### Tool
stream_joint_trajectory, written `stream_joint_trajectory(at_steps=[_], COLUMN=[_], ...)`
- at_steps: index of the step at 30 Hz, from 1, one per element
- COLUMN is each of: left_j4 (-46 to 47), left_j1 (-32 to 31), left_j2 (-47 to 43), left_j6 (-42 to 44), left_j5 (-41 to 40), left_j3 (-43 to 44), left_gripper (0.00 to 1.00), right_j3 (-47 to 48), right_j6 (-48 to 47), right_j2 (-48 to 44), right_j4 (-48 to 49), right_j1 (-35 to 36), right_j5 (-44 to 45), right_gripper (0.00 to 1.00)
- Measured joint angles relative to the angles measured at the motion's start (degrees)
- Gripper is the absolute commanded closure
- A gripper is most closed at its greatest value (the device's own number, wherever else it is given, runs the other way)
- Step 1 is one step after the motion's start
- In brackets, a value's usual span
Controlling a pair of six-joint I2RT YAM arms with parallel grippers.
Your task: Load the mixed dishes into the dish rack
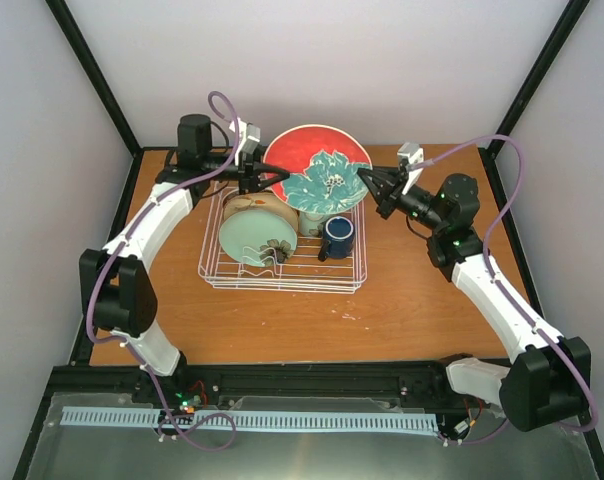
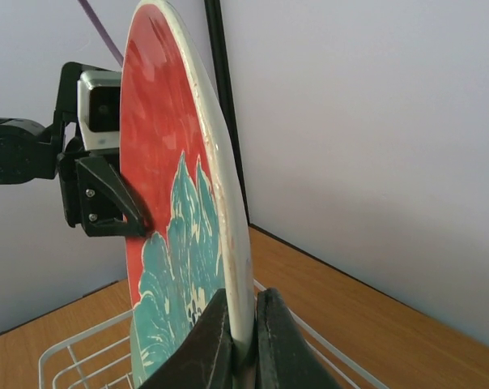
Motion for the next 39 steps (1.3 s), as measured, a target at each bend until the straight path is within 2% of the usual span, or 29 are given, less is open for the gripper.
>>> stream_joint_trajectory(at_steps=[4, 5, 13, 17, 21, 27, 32, 36, 39], left_j4=[-0.04, -0.28, -0.48, -0.57, 1.29, 0.76, 2.27, -0.15, -1.09], left_j1=[-0.46, -0.37, 0.37, 0.33, -1.31, -1.84, -2.05, 0.68, 5.25], left_j2=[0.76, 0.96, 2.91, 0.83, -8.85, -19.85, -27.85, -30.84, -32.0], left_j6=[-1.36, -2.47, -4.48, -2.71, 1.11, 7.56, 11.91, 16.85, 19.93], left_j5=[0.46, -1.99, -4.13, -6.62, -12.94, -24.2, -32.98, -34.4, -31.58], left_j3=[2.6, 3.19, 5.18, 2.78, -9.33, -16.28, -23.12, -26.95, -30.69], left_gripper=[0.98, 0.99, 0.99, 0.99, 0.99, 1.0, 0.99, 0.99, 0.99], right_j3=[1.42, 1.64, 3.74, 3.93, 4.48, 3.98, -0.24, -3.41, -4.92], right_j6=[-0.09, -0.72, -0.37, 0.46, 0.55, -0.11, -0.7, 1.14, 3.26], right_j2=[1.92, 2.32, 6.58, 7.37, 7.26, 6.64, 2.6, -0.9, -2.36], right_j4=[-0.04, 0.35, 1.77, 2.08, 3.69, 3.45, 3.74, 7.23, 9.68], right_j1=[0.17, 0.33, 1.01, 1.11, 2.6, 3.98, 4.44, 0.02, -4.09], right_j5=[-0.37, -0.81, 1.27, 1.6, 1.36, 2.16, 5.79, 13.33, 16.52], right_gripper=[0.97, 0.97, 0.96, 0.71, 0.59, 0.57, 0.57, 0.57, 0.57])
